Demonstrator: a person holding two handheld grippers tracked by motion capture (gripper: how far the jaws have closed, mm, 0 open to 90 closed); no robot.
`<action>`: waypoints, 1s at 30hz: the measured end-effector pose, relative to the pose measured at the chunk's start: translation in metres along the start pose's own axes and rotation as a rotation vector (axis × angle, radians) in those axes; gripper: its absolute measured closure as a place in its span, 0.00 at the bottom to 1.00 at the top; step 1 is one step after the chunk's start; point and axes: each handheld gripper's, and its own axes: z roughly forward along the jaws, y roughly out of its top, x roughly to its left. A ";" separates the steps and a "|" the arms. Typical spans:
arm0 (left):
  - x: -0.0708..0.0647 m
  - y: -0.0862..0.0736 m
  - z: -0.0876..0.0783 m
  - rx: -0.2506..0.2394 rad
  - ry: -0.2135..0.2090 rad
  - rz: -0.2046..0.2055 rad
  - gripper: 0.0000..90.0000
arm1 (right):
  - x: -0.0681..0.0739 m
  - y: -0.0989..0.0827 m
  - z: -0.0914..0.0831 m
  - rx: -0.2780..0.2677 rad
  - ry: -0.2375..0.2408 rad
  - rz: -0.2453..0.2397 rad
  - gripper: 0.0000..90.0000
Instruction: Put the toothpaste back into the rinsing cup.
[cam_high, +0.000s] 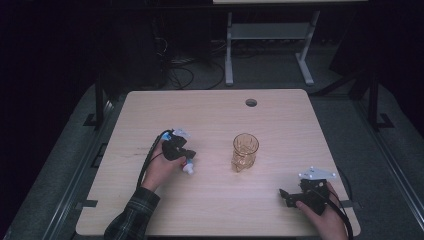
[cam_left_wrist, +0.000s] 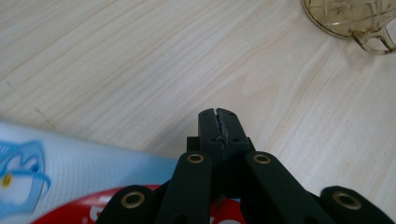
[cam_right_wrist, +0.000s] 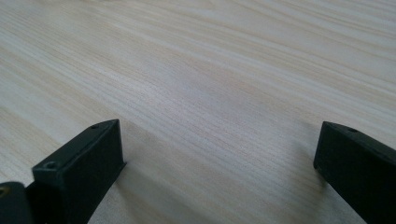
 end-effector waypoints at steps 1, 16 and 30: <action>-0.001 -0.002 -0.002 -0.001 0.000 0.001 1.00 | 0.000 0.000 0.000 0.000 0.000 0.000 0.01; -0.003 -0.037 -0.026 0.020 0.020 -0.014 1.00 | 0.000 0.000 0.000 -0.002 0.004 -0.008 0.01; 0.005 -0.056 -0.045 0.011 0.049 -0.046 1.00 | 0.000 0.000 0.000 -0.002 0.004 -0.007 0.01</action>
